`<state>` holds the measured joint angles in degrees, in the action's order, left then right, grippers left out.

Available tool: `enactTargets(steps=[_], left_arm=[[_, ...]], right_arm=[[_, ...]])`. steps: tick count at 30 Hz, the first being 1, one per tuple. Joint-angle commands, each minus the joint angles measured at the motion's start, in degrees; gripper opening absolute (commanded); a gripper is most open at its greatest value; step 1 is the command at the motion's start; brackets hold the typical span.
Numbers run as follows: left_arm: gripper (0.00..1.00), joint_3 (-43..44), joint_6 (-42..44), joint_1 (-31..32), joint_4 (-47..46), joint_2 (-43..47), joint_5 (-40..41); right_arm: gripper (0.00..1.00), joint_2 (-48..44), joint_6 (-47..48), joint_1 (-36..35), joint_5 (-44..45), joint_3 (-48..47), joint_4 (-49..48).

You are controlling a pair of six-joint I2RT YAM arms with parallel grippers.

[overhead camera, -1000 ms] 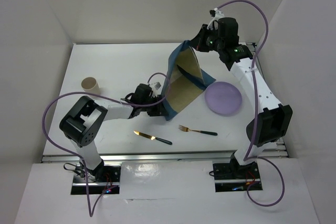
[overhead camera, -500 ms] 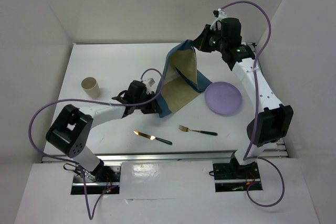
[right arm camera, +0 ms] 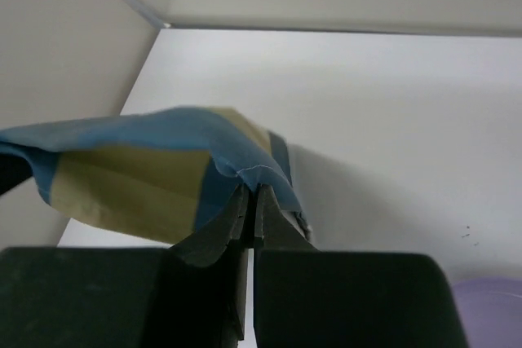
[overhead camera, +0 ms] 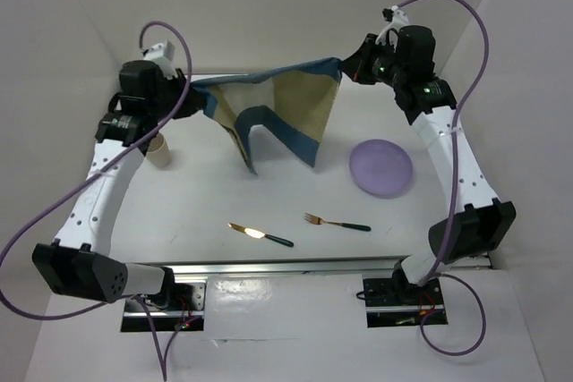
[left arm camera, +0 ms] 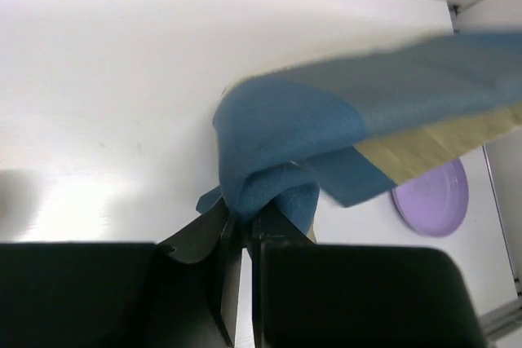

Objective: Set the dinner table for one person

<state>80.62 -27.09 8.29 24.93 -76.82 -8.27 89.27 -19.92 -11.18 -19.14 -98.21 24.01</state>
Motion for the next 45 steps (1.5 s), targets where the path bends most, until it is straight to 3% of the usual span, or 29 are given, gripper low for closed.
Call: enactTargets(steps=[1,6,16,20,26,31,33,34,36,39,41,42,43,45], left_arm=[[0.00,5.76,4.24,-2.75,10.13,2.89,-0.60],[0.00,9.46,5.82,-6.97,14.70,8.08,-1.14],[0.00,12.90,6.34,-8.12,20.51,11.60,-1.66],[0.00,12.29,6.35,-8.12,17.54,7.92,-0.60],[0.00,13.77,5.82,-8.12,11.29,-6.48,-1.13],[0.02,24.91,3.20,-8.12,7.15,-21.86,3.77],[0.21,31.41,2.49,-8.12,9.07,-31.05,5.02],[0.26,39.01,1.87,-8.12,10.65,-33.98,6.76],[0.35,49.83,1.87,-7.34,15.57,-40.48,8.00],[0.55,52.97,3.27,-6.19,16.64,-41.57,8.71],[0.76,48.60,3.88,-5.58,14.55,-38.51,9.33],[0.78,46.40,4.58,-5.57,13.40,-37.28,9.33],[0.88,42.38,4.59,-5.57,11.83,-36.31,10.02],[0.90,39.63,4.59,-5.57,11.11,-34.98,10.55]], right_arm=[[0.00,-7.26,1.64,0.46,-0.55,-0.05,0.25],[0.00,-13.84,2.26,0.46,-0.55,3.11,2.80],[0.00,-21.95,1.64,0.46,-2.13,13.13,5.61],[0.00,-20.20,1.11,0.46,-1.61,13.14,5.08],[0.00,-10.72,1.11,0.46,0.24,12.53,-0.70],[0.00,4.21,0.42,2.03,0.24,6.38,-7.21],[0.26,13.23,-0.64,2.57,0.76,-0.35,-7.84],[0.44,15.90,-1.17,3.18,1.29,-2.83,-7.84],[0.69,22.66,-1.96,3.79,1.29,-9.58,-5.66],[0.74,25.42,-2.58,3.80,1.29,-11.82,-5.11],[0.76,24.29,-2.58,3.10,2.16,-9.03,-5.64],[0.76,22.63,-2.58,3.09,2.17,-7.53,-6.16],[0.76,21.65,-2.58,2.48,2.17,-3.95,-7.39],[0.71,18.85,-2.58,0.82,2.17,-0.24,-8.54]])
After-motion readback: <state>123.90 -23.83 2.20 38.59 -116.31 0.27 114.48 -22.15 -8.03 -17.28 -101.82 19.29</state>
